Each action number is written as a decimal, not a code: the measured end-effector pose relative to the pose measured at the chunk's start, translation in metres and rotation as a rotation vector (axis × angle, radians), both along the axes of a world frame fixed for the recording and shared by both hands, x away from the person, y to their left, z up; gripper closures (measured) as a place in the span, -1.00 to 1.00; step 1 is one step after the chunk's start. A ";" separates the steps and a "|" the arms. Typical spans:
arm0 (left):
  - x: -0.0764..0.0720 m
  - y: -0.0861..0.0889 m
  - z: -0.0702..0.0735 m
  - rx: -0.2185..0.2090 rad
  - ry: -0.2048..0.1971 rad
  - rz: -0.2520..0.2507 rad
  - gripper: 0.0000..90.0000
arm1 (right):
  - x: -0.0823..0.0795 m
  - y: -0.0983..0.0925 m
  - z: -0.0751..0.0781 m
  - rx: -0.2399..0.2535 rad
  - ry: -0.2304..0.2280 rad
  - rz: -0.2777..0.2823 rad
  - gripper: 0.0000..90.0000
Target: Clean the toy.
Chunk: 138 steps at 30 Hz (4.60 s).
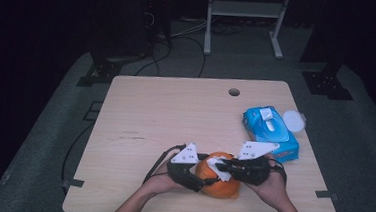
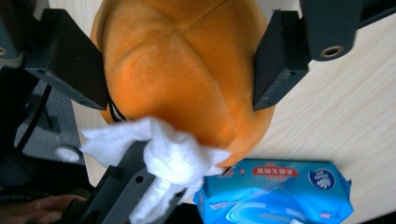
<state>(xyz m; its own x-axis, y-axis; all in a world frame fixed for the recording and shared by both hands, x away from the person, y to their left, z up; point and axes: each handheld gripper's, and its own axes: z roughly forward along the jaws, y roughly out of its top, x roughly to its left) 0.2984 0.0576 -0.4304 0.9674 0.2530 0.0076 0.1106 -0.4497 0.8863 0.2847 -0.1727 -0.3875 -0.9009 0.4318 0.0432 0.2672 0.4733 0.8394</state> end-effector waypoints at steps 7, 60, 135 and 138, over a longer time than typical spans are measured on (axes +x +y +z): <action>-0.004 0.002 -0.001 0.037 -0.051 -0.013 -0.45 | 0.007 -0.003 0.002 -0.041 -0.036 -0.040 0.83; 0.003 0.014 -0.002 0.101 -0.063 -0.068 -0.40 | 0.015 -0.026 -0.017 -0.020 0.026 -0.143 0.83; 0.019 0.024 -0.006 0.023 -0.011 0.035 -0.30 | 0.009 -0.016 -0.018 0.005 0.044 -0.095 0.83; 0.016 0.021 -0.005 0.040 -0.037 0.013 -0.37 | 0.005 0.003 -0.015 -0.021 0.008 -0.056 0.82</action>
